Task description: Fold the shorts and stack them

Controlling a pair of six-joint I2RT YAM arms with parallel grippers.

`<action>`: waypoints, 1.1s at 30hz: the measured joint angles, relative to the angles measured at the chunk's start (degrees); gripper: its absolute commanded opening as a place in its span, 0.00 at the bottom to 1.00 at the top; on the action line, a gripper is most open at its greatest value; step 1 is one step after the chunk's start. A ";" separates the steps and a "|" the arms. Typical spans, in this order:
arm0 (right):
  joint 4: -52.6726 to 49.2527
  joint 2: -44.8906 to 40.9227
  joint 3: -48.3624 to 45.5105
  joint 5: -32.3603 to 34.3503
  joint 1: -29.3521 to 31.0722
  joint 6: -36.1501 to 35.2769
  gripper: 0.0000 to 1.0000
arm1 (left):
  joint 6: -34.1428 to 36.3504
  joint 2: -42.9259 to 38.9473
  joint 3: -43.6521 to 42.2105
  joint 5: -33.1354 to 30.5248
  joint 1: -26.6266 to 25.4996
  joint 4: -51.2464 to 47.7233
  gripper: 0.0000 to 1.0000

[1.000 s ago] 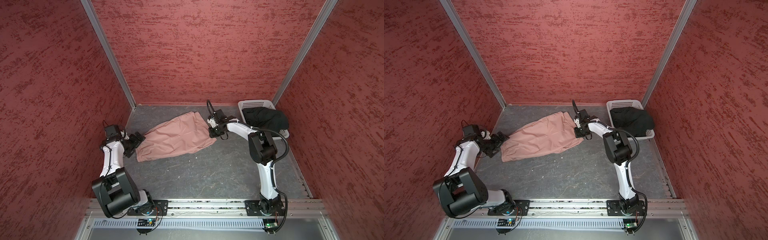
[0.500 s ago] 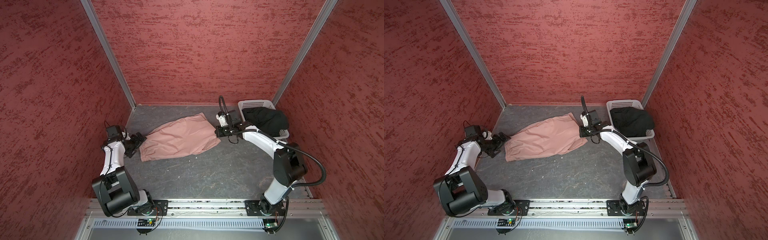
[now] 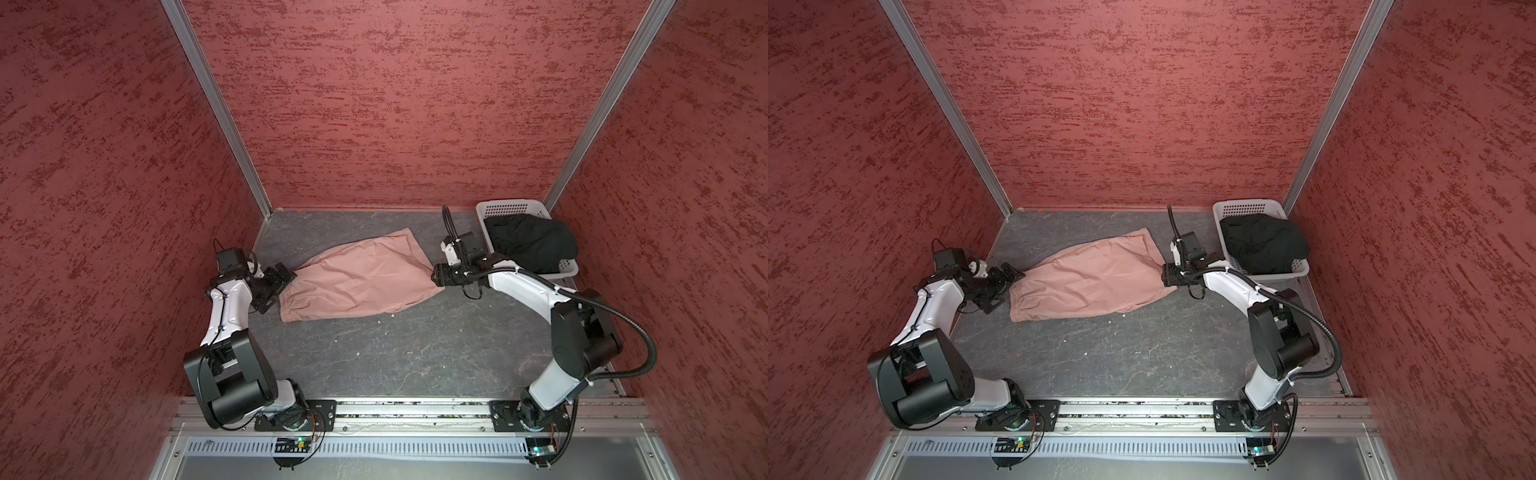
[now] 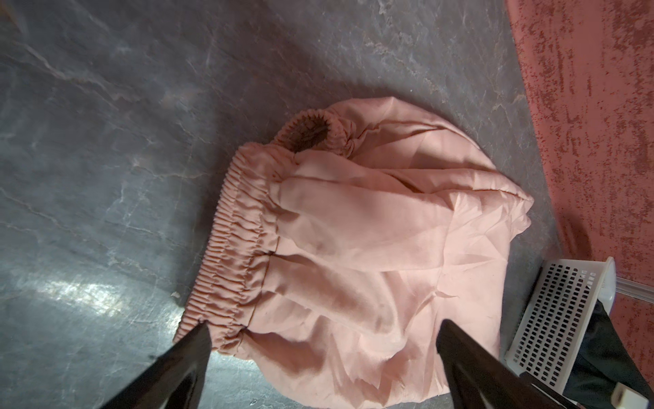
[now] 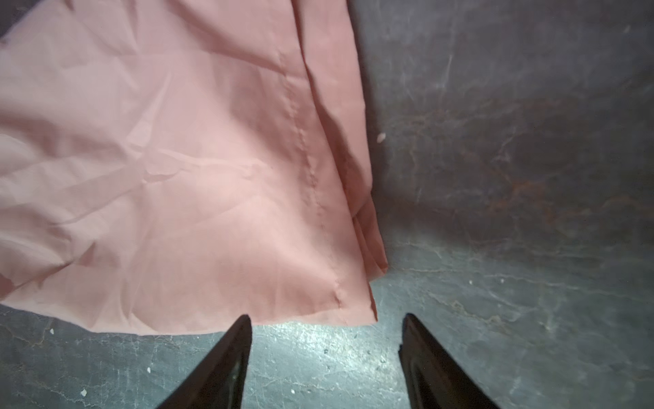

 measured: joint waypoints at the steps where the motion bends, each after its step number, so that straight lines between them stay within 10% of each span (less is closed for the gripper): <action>1: 0.44 -0.11 0.55 -0.42 0.04 -0.11 0.68 | 0.00 0.00 0.37 -0.17 0.00 0.04 0.99; 9: 11.15 5.53 3.82 -9.86 2.64 0.96 0.27 | -0.52 -2.49 0.90 1.57 -4.68 2.58 0.99; 17: 22.88 14.58 2.03 -16.22 3.91 5.25 0.18 | -3.37 -1.97 0.55 3.48 -20.20 11.43 0.99; 33: 31.69 6.71 -18.91 -7.08 0.70 14.91 0.11 | -3.67 4.92 0.20 2.49 -20.90 12.94 0.99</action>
